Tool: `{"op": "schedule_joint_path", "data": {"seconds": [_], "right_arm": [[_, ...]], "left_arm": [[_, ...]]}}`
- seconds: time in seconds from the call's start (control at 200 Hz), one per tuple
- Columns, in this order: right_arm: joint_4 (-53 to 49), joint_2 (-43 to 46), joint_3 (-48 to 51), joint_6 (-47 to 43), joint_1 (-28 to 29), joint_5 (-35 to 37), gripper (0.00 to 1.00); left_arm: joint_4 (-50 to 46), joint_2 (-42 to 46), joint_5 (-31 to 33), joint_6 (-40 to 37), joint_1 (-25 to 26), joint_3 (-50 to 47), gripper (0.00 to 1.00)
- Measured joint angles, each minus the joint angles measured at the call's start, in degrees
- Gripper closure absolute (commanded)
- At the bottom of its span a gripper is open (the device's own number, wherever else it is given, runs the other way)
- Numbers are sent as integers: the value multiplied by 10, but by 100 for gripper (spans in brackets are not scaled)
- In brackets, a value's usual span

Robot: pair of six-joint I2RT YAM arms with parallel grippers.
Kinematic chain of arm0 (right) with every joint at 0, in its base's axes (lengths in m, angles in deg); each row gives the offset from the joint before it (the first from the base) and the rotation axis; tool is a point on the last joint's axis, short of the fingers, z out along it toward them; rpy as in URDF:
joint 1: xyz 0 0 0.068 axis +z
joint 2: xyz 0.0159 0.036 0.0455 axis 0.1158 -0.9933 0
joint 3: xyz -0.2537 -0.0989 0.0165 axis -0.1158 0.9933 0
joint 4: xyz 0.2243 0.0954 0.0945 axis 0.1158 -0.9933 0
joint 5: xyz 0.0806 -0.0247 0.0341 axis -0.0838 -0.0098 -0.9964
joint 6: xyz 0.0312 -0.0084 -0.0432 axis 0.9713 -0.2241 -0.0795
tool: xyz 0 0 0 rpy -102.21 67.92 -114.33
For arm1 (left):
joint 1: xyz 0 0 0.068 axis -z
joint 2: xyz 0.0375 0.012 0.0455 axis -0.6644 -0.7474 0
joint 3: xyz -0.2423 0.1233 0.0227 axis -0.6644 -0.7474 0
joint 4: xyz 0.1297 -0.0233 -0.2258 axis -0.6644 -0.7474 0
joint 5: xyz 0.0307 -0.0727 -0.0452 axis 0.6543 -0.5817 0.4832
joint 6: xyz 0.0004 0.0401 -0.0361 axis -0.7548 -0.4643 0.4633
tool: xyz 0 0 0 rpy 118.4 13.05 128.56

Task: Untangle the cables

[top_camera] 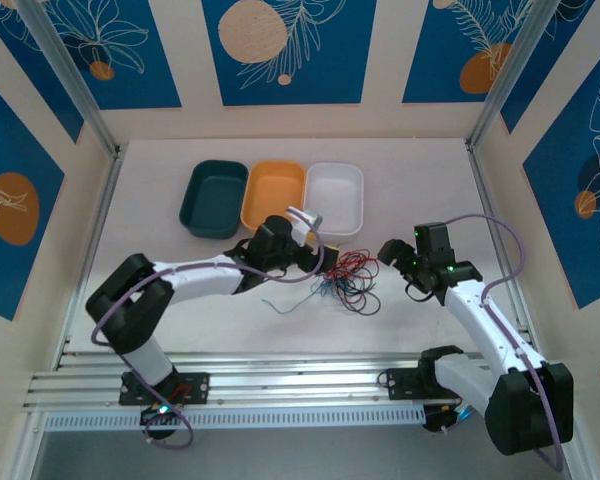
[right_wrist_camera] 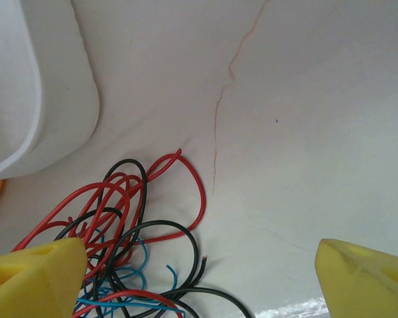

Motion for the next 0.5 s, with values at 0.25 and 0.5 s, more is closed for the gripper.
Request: {"op": "schedule_joint_path", "data": {"seconds": [0.25, 0.5], "right_arm": [[-10, 2, 0, 11, 9, -6, 12], [-9, -22, 0, 16, 32, -13, 12]], "left_arm": [[-12, -67, -13, -2, 18, 47, 43], [-16, -83, -20, 14, 20, 47, 71]]}}
